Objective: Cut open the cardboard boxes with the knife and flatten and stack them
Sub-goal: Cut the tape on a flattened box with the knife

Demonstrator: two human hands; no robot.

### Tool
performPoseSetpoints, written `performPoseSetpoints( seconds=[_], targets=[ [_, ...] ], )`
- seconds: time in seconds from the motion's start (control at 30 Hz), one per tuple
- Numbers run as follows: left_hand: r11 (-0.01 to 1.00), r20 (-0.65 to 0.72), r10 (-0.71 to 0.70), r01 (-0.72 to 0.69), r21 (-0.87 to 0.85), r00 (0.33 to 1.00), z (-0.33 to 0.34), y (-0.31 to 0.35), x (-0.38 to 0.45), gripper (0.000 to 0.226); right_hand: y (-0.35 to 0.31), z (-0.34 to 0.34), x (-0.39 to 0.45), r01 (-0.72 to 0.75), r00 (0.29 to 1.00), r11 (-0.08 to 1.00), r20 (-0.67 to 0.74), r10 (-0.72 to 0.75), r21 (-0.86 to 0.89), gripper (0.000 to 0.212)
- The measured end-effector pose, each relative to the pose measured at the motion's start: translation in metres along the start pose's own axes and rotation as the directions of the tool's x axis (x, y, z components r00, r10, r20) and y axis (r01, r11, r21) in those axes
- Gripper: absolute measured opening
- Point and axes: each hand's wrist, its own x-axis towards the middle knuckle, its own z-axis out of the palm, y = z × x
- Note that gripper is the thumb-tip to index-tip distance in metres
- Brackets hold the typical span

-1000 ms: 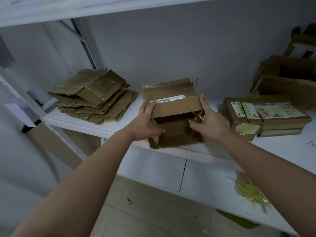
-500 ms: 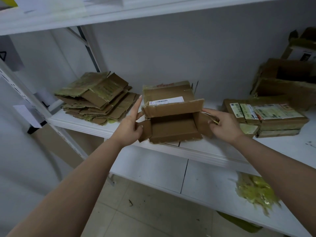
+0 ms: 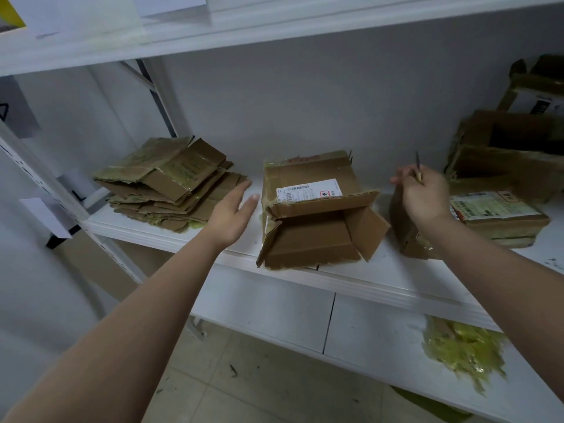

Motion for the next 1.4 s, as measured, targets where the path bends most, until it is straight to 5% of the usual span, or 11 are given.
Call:
performPoseSetpoints(
  seconds=[0.13,0.27,0.5,0.63,0.8,0.93,1.03,1.17,1.27,1.4],
  targets=[
    [0.998,0.173,-0.050,0.056,-0.034,0.984,0.023,0.012,0.008,0.053,-0.004,0.008,0.001,-0.165,0.951,0.985,0.256,0.171,-0.044,0.030],
    [0.946,0.271,-0.133,0.203,-0.251,0.953,0.031,0.021,-0.001,0.051,-0.005,0.017,-0.004,-0.229,0.911,0.973,0.358,0.202,0.033,0.028],
    [0.914,0.180,-0.070,0.135,-0.382,0.981,0.013,0.014,-0.017,0.054,-0.006,0.032,-0.015,-0.259,0.871,0.962,0.451,0.193,0.088,0.026],
    [0.917,0.151,-0.030,0.087,-0.390,0.988,0.007,0.011,-0.021,0.034,-0.005,0.028,-0.020,-0.283,0.820,0.957,0.535,0.205,0.068,0.028],
    [0.996,0.352,-0.026,0.053,-0.069,0.936,0.028,-0.016,-0.018,0.050,-0.003,0.015,-0.014,-0.140,0.794,0.967,0.559,0.238,-0.213,0.029],
    [0.983,0.453,-0.131,0.055,0.176,0.882,0.051,-0.035,-0.016,0.103,-0.008,0.008,-0.009,-0.004,0.807,0.936,0.552,0.211,-0.352,0.035],
    [0.885,0.457,-0.183,-0.057,0.463,0.870,0.068,-0.035,-0.013,0.096,-0.007,0.009,-0.006,0.078,0.877,0.932,0.469,0.104,-0.353,0.035],
    [0.915,0.424,-0.087,-0.096,0.392,0.901,0.064,-0.024,0.000,0.094,-0.006,0.012,-0.005,0.188,0.928,0.875,0.373,-0.009,-0.447,0.031],
    [0.968,0.263,0.038,-0.101,0.228,0.964,0.046,-0.008,0.009,0.087,-0.008,0.018,-0.008,0.244,0.938,0.806,0.342,-0.056,-0.539,0.021],
    [0.969,0.109,-0.024,-0.003,0.246,0.994,0.042,-0.003,0.024,0.095,-0.015,0.036,-0.006,0.305,0.941,0.778,0.299,-0.158,-0.549,0.027]
  ],
)
